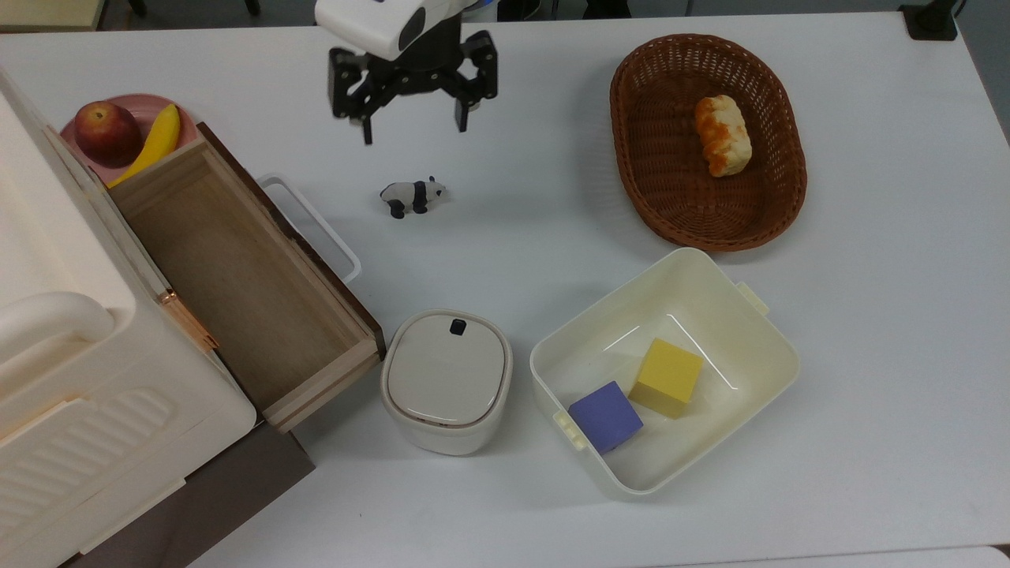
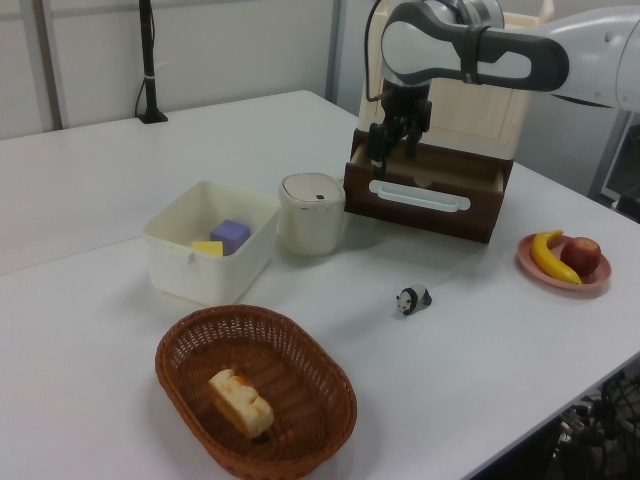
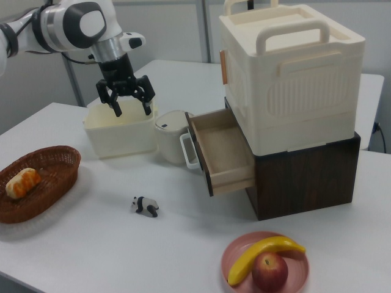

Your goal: Slide open the drawer

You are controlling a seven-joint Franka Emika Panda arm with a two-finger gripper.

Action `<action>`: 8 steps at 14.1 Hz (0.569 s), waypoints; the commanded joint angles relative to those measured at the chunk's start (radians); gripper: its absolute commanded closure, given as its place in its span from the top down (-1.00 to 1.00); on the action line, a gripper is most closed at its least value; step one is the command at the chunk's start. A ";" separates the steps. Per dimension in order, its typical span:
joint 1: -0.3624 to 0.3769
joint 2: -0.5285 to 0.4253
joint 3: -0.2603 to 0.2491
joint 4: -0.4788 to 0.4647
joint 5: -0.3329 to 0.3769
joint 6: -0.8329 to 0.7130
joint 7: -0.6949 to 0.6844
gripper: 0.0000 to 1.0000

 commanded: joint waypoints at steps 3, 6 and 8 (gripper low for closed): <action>0.006 -0.059 -0.009 -0.027 0.008 -0.048 0.299 1.00; -0.037 -0.077 -0.021 -0.042 0.024 -0.001 0.290 1.00; -0.036 -0.110 -0.035 -0.102 0.056 0.031 0.289 1.00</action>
